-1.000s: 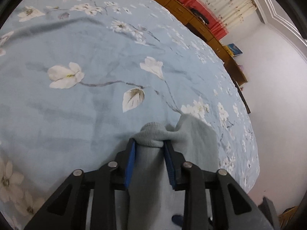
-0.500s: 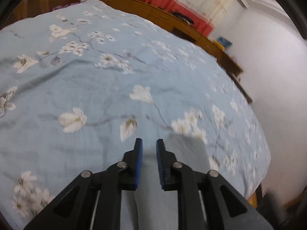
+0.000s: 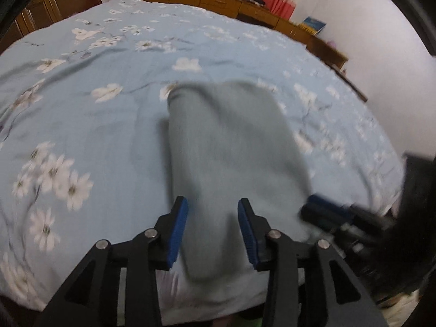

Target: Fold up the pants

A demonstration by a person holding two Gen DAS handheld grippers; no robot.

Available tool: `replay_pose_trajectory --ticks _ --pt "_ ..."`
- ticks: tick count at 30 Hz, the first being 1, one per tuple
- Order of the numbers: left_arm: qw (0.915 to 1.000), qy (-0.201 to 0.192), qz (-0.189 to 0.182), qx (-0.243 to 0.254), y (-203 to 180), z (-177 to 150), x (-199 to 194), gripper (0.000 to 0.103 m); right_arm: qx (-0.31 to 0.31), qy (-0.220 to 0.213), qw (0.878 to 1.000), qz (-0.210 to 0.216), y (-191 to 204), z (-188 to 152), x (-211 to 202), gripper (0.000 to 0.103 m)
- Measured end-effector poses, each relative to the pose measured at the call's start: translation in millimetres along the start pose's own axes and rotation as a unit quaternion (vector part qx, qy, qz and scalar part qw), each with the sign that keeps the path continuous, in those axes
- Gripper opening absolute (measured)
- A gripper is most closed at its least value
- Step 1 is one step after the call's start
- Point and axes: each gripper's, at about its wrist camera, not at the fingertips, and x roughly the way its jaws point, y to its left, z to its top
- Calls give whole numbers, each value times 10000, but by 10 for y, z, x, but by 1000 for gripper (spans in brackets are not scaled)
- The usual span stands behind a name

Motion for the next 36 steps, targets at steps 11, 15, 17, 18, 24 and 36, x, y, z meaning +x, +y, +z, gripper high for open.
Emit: replay_pose_trajectory --ticks 11,15,17,18,24,36 --pt "9989 -259 247 -311 -5 -447 -225 68 333 156 9985 -408 -67 -270 -178 55" --pt "9981 -310 517 -135 -143 -554 -209 80 379 107 9972 -639 -34 -312 -167 66" --pt "9972 -284 691 -33 -203 -595 -139 85 344 210 9967 -699 -26 -336 -114 67" --pt "9966 -267 782 -4 -223 -611 -101 86 316 276 9963 -746 -19 -356 -76 67" --pt "9918 -227 1234 223 -314 -677 88 95 323 703 9909 -1106 -73 -499 214 67" --pt "9918 -251 1250 10 -270 -707 202 102 91 596 9914 -1165 -17 -539 278 78"
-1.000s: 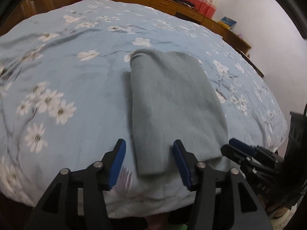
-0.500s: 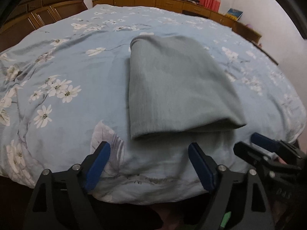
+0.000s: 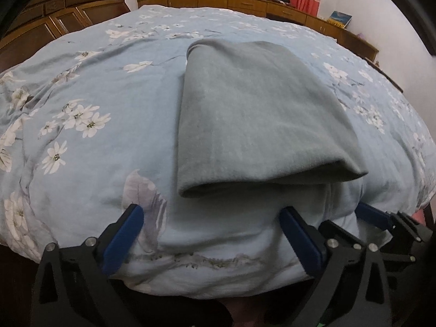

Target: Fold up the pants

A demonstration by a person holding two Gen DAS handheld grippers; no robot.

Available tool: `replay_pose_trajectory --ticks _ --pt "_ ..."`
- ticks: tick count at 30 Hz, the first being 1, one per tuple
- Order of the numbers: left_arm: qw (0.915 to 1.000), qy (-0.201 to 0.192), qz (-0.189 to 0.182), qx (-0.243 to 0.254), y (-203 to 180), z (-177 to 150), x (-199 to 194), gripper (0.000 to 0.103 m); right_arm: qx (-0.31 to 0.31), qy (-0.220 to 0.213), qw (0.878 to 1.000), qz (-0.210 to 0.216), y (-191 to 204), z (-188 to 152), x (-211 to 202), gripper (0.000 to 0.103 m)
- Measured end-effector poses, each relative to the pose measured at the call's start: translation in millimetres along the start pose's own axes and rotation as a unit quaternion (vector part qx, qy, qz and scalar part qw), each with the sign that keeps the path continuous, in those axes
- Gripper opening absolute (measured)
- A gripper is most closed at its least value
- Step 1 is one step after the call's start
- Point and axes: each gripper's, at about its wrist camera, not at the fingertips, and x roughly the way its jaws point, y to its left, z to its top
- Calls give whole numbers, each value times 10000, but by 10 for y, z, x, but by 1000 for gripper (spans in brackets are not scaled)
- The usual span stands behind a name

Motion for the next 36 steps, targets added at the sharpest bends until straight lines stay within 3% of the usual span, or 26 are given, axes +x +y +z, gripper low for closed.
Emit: replay_pose_trajectory --ticks 36 --pt "10000 -9 44 26 -24 -8 11 103 44 -30 10000 65 -12 -9 8 80"
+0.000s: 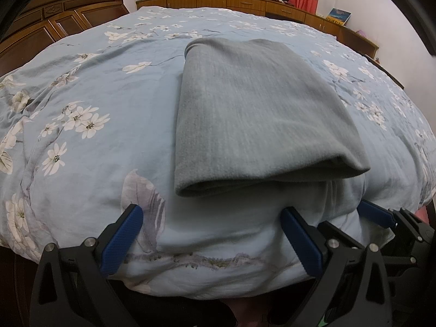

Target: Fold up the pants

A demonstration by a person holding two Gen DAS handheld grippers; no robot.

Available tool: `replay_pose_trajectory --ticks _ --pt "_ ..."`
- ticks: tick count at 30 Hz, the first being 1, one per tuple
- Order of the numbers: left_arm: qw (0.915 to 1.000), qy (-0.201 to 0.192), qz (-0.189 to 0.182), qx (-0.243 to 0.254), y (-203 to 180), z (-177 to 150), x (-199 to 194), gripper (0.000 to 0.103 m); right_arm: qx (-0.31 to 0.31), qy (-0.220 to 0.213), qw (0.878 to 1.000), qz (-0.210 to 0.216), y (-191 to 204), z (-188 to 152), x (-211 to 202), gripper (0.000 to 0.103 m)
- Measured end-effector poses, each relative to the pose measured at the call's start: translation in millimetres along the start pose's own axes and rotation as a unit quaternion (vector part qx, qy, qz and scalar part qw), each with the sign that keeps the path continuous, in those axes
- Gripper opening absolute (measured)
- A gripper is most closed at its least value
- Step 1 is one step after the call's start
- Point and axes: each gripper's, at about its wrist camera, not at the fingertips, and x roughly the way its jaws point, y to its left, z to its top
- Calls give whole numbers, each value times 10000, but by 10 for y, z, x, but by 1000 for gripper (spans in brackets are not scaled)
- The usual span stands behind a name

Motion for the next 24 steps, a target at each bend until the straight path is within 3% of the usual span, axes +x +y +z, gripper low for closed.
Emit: replay_pose_trajectory --ticks 24 --pt "9999 -51 -105 -84 0 -11 -35 103 8 -10 10000 10 -1 2 -1 80"
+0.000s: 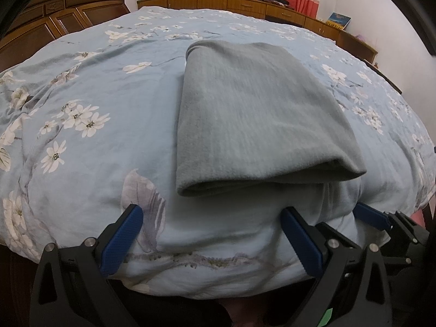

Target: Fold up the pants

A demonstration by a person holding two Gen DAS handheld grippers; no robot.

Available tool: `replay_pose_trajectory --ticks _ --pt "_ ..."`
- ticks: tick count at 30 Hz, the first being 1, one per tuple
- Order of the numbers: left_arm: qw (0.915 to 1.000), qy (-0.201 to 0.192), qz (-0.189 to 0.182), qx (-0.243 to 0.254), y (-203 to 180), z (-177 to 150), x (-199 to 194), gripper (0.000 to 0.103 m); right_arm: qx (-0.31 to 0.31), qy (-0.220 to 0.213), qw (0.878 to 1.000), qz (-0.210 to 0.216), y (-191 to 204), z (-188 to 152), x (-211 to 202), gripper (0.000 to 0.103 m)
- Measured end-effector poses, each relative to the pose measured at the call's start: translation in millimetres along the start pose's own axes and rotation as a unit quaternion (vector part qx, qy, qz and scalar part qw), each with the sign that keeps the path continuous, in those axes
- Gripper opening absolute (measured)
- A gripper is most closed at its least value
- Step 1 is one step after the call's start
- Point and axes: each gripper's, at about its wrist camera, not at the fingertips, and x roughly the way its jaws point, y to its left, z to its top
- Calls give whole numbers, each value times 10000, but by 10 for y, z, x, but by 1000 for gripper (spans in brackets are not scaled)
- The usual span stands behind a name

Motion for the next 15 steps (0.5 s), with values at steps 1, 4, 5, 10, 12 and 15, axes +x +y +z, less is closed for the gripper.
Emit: replay_pose_trajectory --ticks 1,4,5,10,12,15 --pt "10000 0 1 0 -1 0 0 103 0 0 10000 0 1 1 0 80" --pt "10000 0 2 3 0 1 0 103 1 -2 10000 2 4 4 2 80" --pt "10000 0 1 1 1 2 0 103 1 -2 10000 1 3 2 2 80" --pt "10000 0 -15 -4 5 -5 -3 103 1 -2 10000 2 2 0 3 80" --pt "10000 0 -30 -13 10 -7 -3 103 1 -4 10000 2 2 -2 3 80" --pt "10000 1 -35 -14 14 -4 -3 103 1 -4 10000 2 1 -3 4 80"
